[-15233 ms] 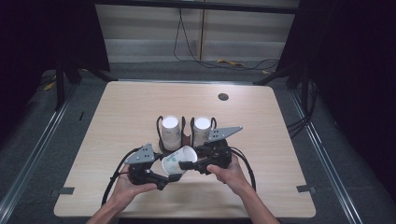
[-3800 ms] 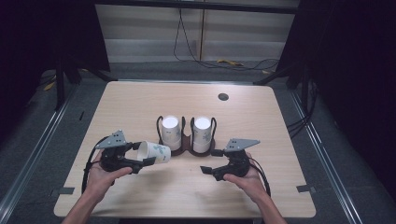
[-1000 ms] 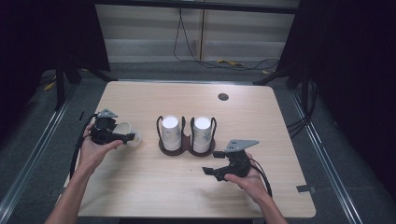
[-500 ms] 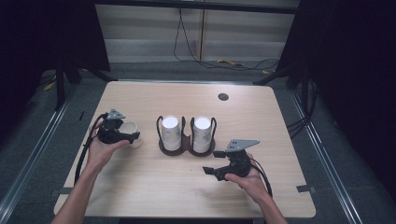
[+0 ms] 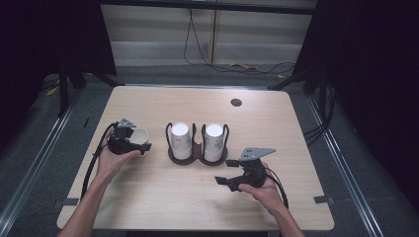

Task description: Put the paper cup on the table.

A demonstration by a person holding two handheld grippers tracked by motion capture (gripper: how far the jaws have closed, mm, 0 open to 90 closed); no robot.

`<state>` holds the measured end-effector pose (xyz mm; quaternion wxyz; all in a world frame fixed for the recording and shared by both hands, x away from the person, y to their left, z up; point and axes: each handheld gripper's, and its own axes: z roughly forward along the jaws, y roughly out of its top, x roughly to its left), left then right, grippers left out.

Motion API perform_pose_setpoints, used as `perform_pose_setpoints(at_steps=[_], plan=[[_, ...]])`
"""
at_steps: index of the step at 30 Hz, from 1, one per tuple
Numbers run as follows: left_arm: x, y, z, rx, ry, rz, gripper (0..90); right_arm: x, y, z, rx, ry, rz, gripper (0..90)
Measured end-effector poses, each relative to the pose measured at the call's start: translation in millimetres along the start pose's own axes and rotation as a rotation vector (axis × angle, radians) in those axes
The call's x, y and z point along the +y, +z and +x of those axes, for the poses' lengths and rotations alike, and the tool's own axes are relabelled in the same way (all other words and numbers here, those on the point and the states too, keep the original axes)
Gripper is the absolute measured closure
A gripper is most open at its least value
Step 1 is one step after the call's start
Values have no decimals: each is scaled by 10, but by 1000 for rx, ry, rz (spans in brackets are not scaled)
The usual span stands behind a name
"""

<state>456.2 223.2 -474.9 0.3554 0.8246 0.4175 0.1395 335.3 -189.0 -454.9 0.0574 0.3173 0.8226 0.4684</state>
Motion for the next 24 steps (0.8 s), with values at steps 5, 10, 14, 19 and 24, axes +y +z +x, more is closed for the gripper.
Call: perform_pose_setpoints(at_steps=[5,10,14,19,24], plan=[[-50,-80,-5,-19,-41,-42,160,1,5,5,0,-2,3,229],[-102,-90,-33,-2,-8,-13,159,5,6,13,1,-6,1,229],[-143,-140,-56,-12,-32,4,160,3,2,11,-1,-2,-2,229],[-211,-169,-19,10,-14,11,159,4,12,18,4,-8,3,228],[-300,-194,-17,20,0,12,160,5,7,12,-2,1,-3,229]])
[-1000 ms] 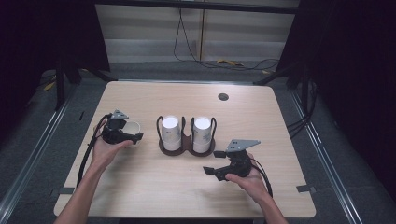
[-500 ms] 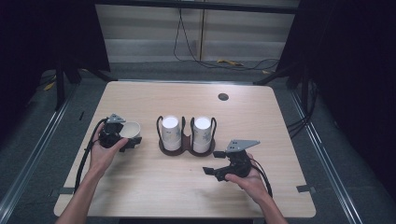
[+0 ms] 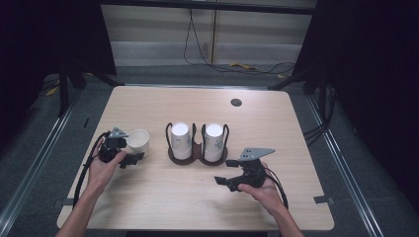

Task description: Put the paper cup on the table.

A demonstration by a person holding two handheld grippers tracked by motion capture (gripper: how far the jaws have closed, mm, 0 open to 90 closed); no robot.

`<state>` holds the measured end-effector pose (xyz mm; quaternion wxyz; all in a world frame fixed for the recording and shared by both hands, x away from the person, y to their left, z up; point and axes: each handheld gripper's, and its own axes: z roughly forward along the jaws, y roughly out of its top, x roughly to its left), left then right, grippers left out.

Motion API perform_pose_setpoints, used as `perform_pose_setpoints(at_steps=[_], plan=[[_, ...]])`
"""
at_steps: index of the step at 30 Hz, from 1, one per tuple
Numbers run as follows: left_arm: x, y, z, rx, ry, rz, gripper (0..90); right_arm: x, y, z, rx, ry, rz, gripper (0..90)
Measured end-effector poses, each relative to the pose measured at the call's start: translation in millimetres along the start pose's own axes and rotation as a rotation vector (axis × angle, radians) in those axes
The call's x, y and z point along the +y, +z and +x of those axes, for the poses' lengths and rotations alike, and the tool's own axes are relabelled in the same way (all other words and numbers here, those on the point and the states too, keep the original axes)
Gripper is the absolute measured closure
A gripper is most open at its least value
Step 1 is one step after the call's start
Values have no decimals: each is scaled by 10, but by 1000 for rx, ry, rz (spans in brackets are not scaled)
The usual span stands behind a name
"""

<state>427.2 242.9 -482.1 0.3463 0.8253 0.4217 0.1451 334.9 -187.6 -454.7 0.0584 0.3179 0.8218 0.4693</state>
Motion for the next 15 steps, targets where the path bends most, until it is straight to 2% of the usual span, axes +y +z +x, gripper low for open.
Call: perform_pose_setpoints(at_steps=[1,4,6,8,9,12,14,15], plan=[[-10,-17,-2,-4,3,6,160,0,0,0,0,0,0,229],[-23,-43,-29,3,-6,-22,159,2,-1,-2,-5,0,-3,229],[-31,-58,-37,-11,6,-5,161,1,2,-7,-10,4,-6,227],[-63,-89,-46,-3,10,-6,164,2,-3,-3,-15,2,-10,226],[-86,-102,-48,-4,-3,-17,160,-1,-14,-2,-19,4,-14,223],[-135,-130,-68,5,11,-17,159,-5,-19,-7,-29,13,-17,217],[-172,-162,-110,12,24,-44,160,-4,-29,-4,-40,9,-22,222],[-188,-176,-126,14,17,-50,160,-2,-38,2,-50,12,-29,224]])
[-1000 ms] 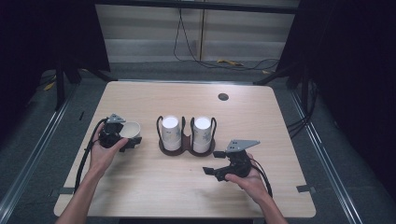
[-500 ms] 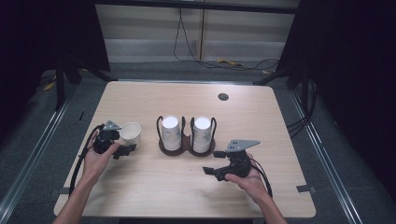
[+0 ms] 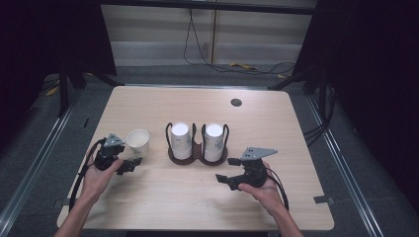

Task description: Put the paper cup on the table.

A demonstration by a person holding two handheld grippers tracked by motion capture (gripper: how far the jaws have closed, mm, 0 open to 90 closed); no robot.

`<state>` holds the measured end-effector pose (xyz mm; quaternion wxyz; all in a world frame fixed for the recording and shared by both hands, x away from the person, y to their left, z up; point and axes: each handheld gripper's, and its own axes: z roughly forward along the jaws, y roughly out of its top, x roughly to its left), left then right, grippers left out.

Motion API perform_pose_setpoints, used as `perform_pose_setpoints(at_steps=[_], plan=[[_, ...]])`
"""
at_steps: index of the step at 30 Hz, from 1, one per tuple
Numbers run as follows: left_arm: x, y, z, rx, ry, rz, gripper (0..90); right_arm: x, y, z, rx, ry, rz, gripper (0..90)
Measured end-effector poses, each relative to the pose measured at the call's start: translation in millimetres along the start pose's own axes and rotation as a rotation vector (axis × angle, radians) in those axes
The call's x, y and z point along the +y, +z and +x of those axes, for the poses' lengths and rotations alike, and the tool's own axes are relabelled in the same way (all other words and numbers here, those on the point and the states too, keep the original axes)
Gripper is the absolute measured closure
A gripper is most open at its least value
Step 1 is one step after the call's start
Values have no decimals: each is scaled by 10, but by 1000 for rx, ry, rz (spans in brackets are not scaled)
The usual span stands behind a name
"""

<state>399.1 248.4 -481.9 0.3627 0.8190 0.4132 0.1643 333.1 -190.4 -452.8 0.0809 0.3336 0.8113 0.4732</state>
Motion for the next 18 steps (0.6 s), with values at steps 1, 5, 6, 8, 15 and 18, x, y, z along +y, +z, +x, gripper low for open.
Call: perform_pose_setpoints(at_steps=[1,5,6,8,15,18], plan=[[-14,-14,-8,-1,-5,0,161,2,-21,2,-14,4,-8,222],[-47,-85,-75,-14,-49,-39,164,2,-43,1,-29,14,-11,220],[-48,-104,-107,-5,-48,-52,164,2,-47,2,-36,16,-8,219],[-50,-142,-143,-27,-53,-60,164,-2,-64,6,-47,15,-12,216],[-90,-270,-282,-32,-37,-114,164,-71,-217,14,-95,38,-26,214],[-100,-304,-376,-70,0,-144,165,-113,-267,8,-107,54,-35,213]])
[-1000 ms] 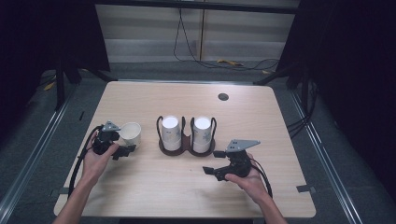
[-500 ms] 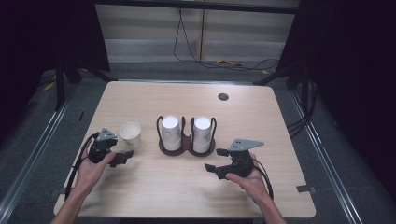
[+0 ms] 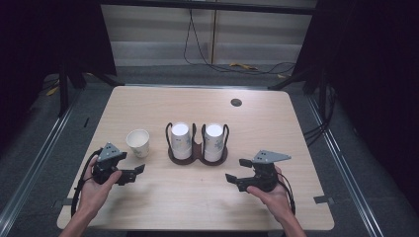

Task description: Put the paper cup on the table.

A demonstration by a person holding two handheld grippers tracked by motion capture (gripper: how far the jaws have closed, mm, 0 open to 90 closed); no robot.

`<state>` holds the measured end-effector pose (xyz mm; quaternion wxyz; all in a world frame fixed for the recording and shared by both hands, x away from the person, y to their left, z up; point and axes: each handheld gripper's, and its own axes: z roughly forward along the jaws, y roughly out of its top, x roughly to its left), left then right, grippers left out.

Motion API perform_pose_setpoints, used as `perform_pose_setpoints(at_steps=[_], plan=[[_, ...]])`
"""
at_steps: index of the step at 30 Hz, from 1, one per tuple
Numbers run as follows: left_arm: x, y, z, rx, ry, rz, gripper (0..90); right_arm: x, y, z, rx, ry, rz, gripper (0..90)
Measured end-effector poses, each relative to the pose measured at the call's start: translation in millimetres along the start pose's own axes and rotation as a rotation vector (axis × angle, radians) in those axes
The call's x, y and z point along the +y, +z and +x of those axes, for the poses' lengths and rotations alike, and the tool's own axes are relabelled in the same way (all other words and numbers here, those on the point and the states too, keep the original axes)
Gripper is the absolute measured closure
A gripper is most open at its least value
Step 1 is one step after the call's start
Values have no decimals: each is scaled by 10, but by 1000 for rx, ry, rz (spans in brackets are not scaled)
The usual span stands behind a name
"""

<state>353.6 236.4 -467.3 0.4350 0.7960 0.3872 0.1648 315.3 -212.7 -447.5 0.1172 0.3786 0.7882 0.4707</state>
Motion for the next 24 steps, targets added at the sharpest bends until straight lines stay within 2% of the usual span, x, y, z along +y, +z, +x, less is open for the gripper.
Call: perform_pose_setpoints(at_steps=[2,3,5,9,13,14,15,20,21,24], plan=[[-16,-22,-77,-11,45,-9,190,-26,-9,-6,-6,9,-3,213],[-30,-23,-111,-15,36,0,185,-37,-10,-9,-7,17,-5,213],[-57,-20,-176,-50,-1,-12,183,-57,-9,-8,-13,23,-4,214],[-122,55,-339,-83,24,-44,182,-88,5,0,-20,36,-10,214],[-189,151,-479,-120,6,6,181,-121,15,2,-20,67,-31,214],[-189,161,-501,-113,17,5,181,-129,22,11,-24,71,-26,211],[-188,170,-524,-113,10,2,181,-136,26,16,-32,56,-21,209],[-165,230,-611,-150,15,-9,176,-148,9,7,-58,52,-10,193],[-166,248,-639,-148,31,-8,176,-154,13,-5,-72,59,-7,185],[-169,297,-707,-214,52,0,171,-168,42,-37,-98,70,15,160]])
